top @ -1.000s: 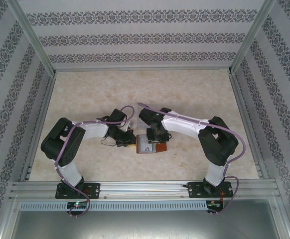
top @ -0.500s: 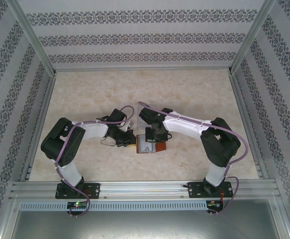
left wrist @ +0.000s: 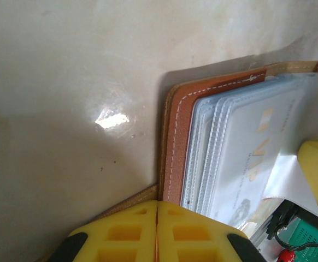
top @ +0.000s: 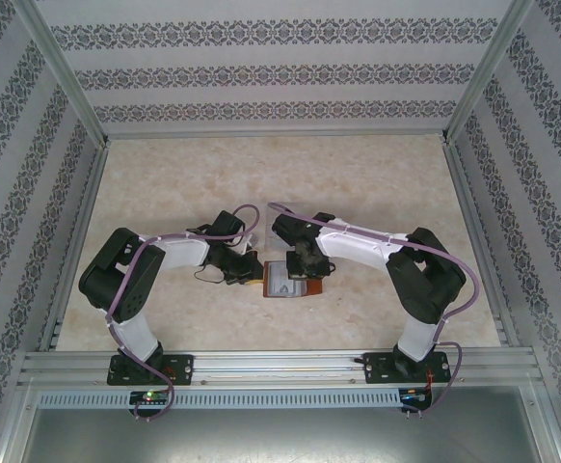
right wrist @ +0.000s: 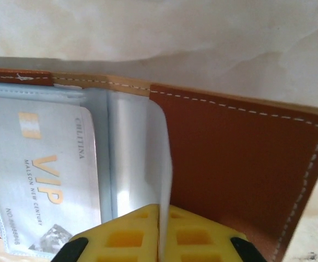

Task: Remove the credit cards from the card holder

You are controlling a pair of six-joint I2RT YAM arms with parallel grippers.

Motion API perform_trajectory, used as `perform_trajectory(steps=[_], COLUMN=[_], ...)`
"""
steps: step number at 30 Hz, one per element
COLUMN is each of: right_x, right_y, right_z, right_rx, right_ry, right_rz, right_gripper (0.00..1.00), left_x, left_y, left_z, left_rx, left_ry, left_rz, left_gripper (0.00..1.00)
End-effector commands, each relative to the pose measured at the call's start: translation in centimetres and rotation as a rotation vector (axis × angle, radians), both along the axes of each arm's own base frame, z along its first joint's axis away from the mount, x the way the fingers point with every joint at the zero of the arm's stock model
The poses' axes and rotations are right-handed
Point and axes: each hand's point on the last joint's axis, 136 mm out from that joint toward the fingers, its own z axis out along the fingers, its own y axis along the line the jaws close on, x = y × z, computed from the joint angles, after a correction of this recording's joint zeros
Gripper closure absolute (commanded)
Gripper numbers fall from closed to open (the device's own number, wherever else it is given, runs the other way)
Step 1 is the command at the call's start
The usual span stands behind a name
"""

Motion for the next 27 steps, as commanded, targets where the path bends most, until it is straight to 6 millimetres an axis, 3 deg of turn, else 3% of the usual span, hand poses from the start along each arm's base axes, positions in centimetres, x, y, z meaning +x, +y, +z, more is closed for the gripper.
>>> perform_trajectory(steps=[1,9,27], right_x=[-0.3,-0.5,-0.7], right_y=[-2.4,-4.1,-5.7], right_z=[-0.5,-1.1,-1.7], right_rx=[-0.097,-0.176,-0.207], right_ry=[0.006,0.012,0.029], right_rz=[-0.002,0.008,-0.003], right_gripper=[0.89,0.81,0.78], left_x=[-0.9,-0.9,-0.6], left_y=[1.3,1.3,1.0], left_z=[-1.4,-1.5,-0.9], left_rx=[0.058,0.062,0.057], left_ry=[0.058,0.062,0.058], left_rz=[0.014,0.012,0.003], left_gripper=[0.92,0.92,0.92])
